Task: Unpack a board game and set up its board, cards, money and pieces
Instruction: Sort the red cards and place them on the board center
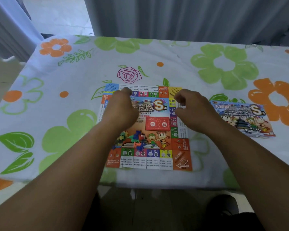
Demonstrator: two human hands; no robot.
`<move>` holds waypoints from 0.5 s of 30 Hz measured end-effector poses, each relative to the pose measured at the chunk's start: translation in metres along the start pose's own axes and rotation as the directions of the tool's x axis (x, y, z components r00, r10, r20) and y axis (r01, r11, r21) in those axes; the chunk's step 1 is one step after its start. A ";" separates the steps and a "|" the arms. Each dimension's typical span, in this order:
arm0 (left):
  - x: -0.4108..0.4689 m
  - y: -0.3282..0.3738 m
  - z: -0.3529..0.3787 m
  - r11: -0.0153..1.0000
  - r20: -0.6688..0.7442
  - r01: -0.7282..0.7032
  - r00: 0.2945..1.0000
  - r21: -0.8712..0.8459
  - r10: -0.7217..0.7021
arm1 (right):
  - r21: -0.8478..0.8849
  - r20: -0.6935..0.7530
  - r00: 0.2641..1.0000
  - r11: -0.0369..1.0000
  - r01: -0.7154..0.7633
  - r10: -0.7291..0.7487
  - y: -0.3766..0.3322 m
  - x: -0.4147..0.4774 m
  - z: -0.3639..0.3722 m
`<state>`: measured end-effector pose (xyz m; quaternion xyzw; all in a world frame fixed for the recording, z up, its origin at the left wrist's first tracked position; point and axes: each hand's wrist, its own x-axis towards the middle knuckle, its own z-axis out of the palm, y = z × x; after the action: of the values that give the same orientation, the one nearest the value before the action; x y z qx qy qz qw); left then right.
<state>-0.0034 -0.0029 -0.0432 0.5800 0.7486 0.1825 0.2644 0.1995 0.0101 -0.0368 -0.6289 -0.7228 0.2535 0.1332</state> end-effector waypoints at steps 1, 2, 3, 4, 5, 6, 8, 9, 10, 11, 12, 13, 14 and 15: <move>0.003 -0.007 -0.004 0.999 -0.044 0.030 0.999 -0.012 -0.030 | 0.015 -0.007 1.000 1.000 -0.007 0.008 -0.003 0.000 -0.001; 0.006 -0.013 -0.008 0.998 -0.079 0.062 0.995 -0.028 -0.064 | 0.026 -0.008 1.000 1.000 -0.016 0.016 -0.006 0.001 0.000; 0.008 -0.018 -0.011 0.995 -0.101 0.091 0.990 -0.049 -0.096 | 0.034 -0.003 1.000 0.999 -0.021 0.022 -0.009 0.002 0.002; 0.009 -0.022 -0.015 0.990 -0.111 0.118 0.986 -0.073 -0.126 | 0.038 0.006 1.000 0.999 -0.024 0.024 -0.012 0.003 0.005; 0.009 -0.025 -0.019 0.986 -0.114 0.141 0.982 -0.090 -0.151 | 0.040 0.014 1.000 0.999 -0.021 0.020 -0.015 0.004 0.008; 0.009 -0.028 -0.022 0.982 -0.111 0.161 0.979 -0.095 -0.171 | 0.041 0.019 1.000 0.999 -0.022 0.021 -0.017 0.005 0.010; 0.010 -0.033 -0.027 0.976 -0.100 0.196 0.974 -0.099 -0.205 | 0.047 0.015 0.999 0.998 -0.044 0.044 -0.019 0.008 0.014; 0.010 -0.035 -0.028 0.972 -0.092 0.208 0.971 -0.107 -0.218 | 0.053 0.012 0.998 0.996 -0.069 0.068 -0.019 0.010 0.015; 0.010 -0.036 -0.028 0.970 -0.082 0.213 0.971 -0.116 -0.223 | 0.059 0.015 0.995 0.993 -0.103 0.102 -0.017 0.012 0.017; 0.009 -0.035 -0.026 0.970 -0.064 0.208 0.974 -0.125 -0.217 | 0.070 0.024 0.990 0.987 -0.143 0.142 -0.015 0.014 0.017; 0.007 -0.032 -0.023 0.971 -0.035 0.195 0.979 -0.135 -0.202 | 0.093 0.040 0.982 0.978 -0.189 0.186 -0.012 0.015 0.019; 0.005 -0.029 -0.018 0.971 0.009 0.182 0.983 -0.152 -0.183 | 0.133 0.054 0.972 0.964 -0.232 0.227 -0.010 0.016 0.020; 0.002 -0.025 -0.011 0.969 0.064 0.175 0.984 -0.173 -0.167 | 0.183 0.068 0.962 0.944 -0.273 0.265 -0.008 0.016 0.022; -0.001 -0.020 -0.004 0.966 0.119 0.175 0.981 -0.191 -0.154 | 0.238 0.080 0.952 0.922 -0.307 0.297 -0.007 0.016 0.023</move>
<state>-0.0211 -0.0085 -0.0509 0.4947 0.7573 0.2044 0.3742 0.1792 0.0207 -0.0542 -0.7057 -0.5826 0.3723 0.1547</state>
